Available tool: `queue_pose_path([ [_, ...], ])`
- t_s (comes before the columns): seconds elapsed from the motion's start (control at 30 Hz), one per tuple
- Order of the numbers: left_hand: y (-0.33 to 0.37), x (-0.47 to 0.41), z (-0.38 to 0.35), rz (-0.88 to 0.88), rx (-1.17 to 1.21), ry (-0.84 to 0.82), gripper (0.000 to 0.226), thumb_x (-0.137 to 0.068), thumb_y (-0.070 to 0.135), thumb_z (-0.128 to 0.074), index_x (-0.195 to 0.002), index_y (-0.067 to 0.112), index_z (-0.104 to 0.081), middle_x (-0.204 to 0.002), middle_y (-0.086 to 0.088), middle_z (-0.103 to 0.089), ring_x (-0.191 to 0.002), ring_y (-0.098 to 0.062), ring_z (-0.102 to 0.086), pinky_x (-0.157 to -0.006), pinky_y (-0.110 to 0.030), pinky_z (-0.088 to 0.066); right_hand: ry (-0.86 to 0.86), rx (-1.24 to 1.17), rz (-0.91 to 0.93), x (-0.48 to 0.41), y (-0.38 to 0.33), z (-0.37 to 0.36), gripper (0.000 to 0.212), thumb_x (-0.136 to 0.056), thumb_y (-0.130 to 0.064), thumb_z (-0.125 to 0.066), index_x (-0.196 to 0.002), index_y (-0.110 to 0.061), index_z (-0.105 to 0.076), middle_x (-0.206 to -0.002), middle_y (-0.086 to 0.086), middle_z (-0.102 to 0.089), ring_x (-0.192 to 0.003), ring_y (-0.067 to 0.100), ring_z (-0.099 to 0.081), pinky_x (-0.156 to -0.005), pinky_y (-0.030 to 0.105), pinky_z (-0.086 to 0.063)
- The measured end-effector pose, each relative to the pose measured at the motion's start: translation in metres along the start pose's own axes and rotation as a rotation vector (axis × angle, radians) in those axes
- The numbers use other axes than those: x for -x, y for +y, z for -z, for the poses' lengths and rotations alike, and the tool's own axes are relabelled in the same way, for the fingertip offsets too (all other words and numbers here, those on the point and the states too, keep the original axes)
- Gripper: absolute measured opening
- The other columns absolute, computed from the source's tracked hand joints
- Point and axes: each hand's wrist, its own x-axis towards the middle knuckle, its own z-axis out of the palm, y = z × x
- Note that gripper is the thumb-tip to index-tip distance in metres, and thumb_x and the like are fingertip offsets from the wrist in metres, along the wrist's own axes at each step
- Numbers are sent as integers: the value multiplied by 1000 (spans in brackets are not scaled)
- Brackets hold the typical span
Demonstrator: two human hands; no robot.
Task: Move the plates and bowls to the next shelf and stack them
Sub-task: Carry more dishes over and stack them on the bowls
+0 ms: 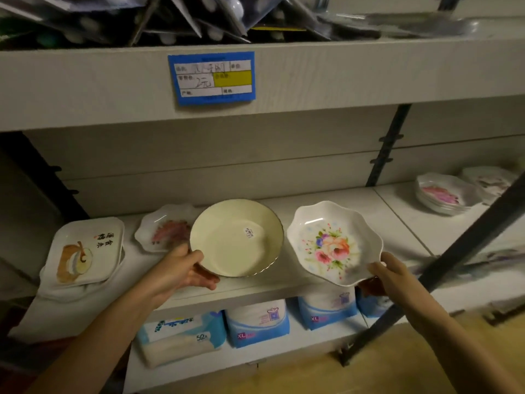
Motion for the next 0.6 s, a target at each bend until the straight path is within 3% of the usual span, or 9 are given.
queue_pose_path([
  [0.1, 1, 7, -25, -21, -36, -12, 24, -95, -1, -36, -116, 10, -40, -90, -13, -61, -52, -21, -69, -51, -27, -59, 13, 13, 16, 5, 13, 31, 30, -98, -17, -39, -126, -7, -44, -86, 5, -61, -72, 17, -63, -55, 20, -50],
  [0.23, 7, 20, -69, -38, -50, -25, 27, -95, -1, -35, -118, 12, -41, -95, -10, -62, -59, -22, -70, -50, -27, -59, 13, 35, 58, 4, 33, 81, 26, -97, -15, -40, -121, -7, -49, -91, 7, -61, -77, 21, -63, -63, 26, -52],
  [0.33, 10, 36, -113, -20, -63, -30, 27, -95, 1, -37, -118, 15, -41, -100, -11, -61, -69, -25, -69, -50, -24, -58, -4, 57, 48, 5, 49, 125, 22, -97, -16, -41, -113, -5, -51, -90, 14, -62, -72, 22, -63, -61, 27, -51],
  [0.6, 11, 53, -216, -17, -82, -83, 23, -95, 3, -38, -109, 18, -49, -93, -13, -66, -61, -24, -72, -51, -25, -59, -26, 59, 39, 13, 78, 223, 17, -98, -11, -38, -111, -12, -49, -84, 12, -61, -59, 19, -58, -49, 22, -52],
])
